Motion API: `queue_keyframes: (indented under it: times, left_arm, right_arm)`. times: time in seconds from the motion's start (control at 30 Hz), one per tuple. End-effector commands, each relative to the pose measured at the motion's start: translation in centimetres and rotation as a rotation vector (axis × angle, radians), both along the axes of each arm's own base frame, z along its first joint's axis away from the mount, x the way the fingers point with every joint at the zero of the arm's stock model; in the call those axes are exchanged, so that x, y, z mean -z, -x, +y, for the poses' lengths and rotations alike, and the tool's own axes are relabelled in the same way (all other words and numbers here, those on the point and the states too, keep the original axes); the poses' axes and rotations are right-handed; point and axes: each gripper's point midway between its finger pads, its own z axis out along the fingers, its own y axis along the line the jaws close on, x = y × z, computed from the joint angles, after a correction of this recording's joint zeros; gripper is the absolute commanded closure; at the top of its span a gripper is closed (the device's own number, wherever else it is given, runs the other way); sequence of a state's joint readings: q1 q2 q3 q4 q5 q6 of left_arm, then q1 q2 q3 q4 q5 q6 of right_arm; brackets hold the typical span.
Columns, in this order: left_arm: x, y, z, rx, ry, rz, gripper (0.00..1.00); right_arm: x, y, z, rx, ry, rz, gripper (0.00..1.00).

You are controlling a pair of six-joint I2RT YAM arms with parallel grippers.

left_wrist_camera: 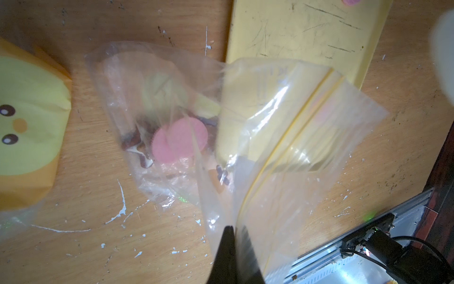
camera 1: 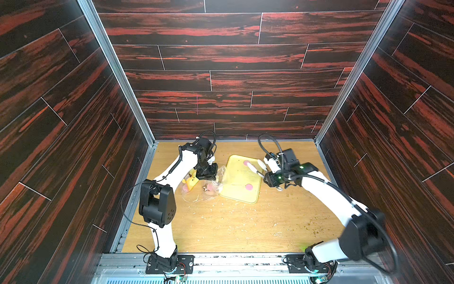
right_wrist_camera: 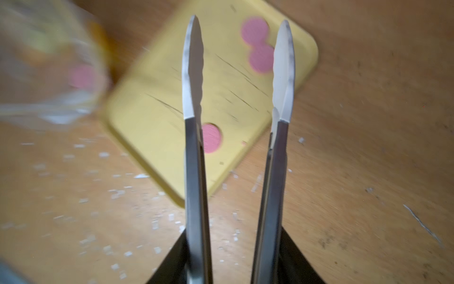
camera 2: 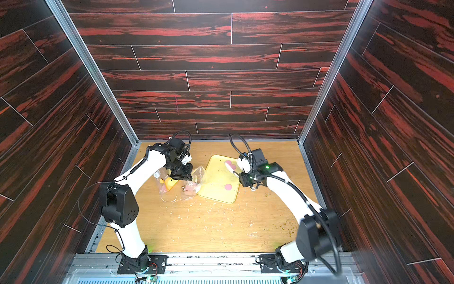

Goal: Put the cookies into a resealable bag to prevent moisture
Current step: Pick up the cookie from the tray.

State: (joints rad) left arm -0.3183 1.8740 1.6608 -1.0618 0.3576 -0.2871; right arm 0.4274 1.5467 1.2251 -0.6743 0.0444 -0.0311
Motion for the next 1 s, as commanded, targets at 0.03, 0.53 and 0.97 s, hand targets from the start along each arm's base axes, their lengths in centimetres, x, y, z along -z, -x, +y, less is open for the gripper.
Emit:
queue_keyframes:
  times: [0.03,0.53,0.97]
  left_arm:
    - [-2.9,0.1,0.3,0.004,0.016,-0.061,1.0]
    - [-2.2,0.3,0.5,0.006,0.007,-0.045,1.0]
    - [-1.6,0.2,0.3,0.01,0.012,-0.026,1.0]
  right_arm:
    - [2.1,-2.8,-0.8,0.011,0.119,0.006,0.5]
    - [5.9,-6.0,0.6,-0.051,0.158,0.071,0.52]
    - [7.6,-5.4,0.4,-0.078,0.253,0.113,0.57]
